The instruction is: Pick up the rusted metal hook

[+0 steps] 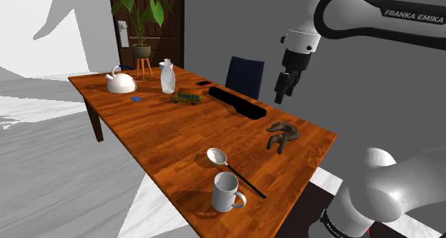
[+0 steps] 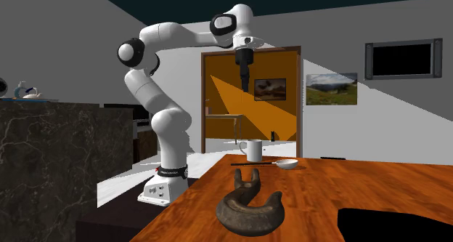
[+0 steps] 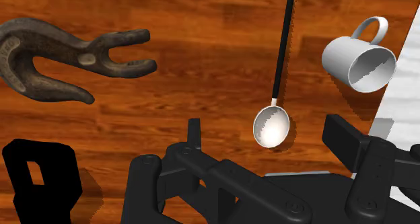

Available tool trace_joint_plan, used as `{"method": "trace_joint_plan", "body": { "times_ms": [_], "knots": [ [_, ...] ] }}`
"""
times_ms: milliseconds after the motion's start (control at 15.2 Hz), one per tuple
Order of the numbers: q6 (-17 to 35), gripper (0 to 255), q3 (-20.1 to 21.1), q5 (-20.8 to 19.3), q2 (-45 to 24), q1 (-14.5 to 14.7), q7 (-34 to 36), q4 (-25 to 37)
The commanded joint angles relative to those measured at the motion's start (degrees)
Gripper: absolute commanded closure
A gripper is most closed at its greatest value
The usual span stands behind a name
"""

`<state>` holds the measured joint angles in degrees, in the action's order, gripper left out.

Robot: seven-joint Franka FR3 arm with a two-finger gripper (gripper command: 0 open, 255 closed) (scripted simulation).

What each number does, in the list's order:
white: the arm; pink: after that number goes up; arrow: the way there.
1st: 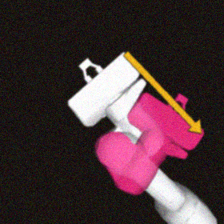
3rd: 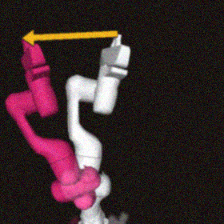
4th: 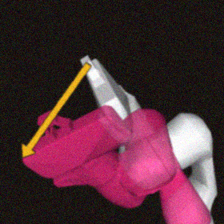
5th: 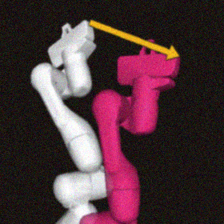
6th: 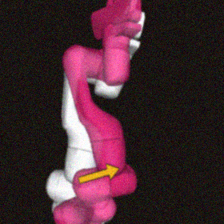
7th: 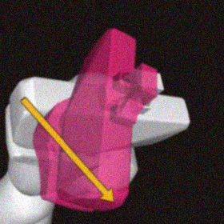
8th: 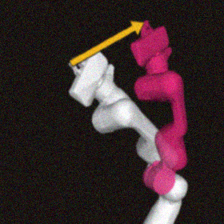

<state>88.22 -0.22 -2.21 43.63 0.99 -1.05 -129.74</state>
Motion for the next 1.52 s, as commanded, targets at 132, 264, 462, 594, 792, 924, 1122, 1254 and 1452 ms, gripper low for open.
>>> {"method": "trace_joint_plan", "body": {
  "times_ms": [132, 264, 462, 594, 792, 924, 1122, 1254, 1452],
  "knots": [
    [2.27, 0, -2.11, -1.81, 2.65, 0.52, -4.73, -4.48],
    [4.57, 0, -4.41, -3.84, 5.01, 0.90, -9.48, -8.62],
    [8.16, 0, -8.26, -7.29, 7.89, 1.20, -16.67, -14.18],
    [10.71, 0, -11.13, -9.85, 9.30, 1.22, -21.51, -17.42],
    [14.87, 0, -15.90, -14.02, 10.44, 1.01, -28.86, -21.52],
    [17.94, 0, -19.37, -16.94, 10.44, 0.74, -33.82, -23.70],
    [23.06, 0, -24.99, -21.38, 9.13, 0.43, -41.30, -26.05],
    [26.81, 0, -29.03, -24.28, 7.35, 0.48, -46.26, -26.97],
    [32.89, 0, -35.52, -28.25, 3.39, 1.32, -53.65, -27.30]
  ]
}}
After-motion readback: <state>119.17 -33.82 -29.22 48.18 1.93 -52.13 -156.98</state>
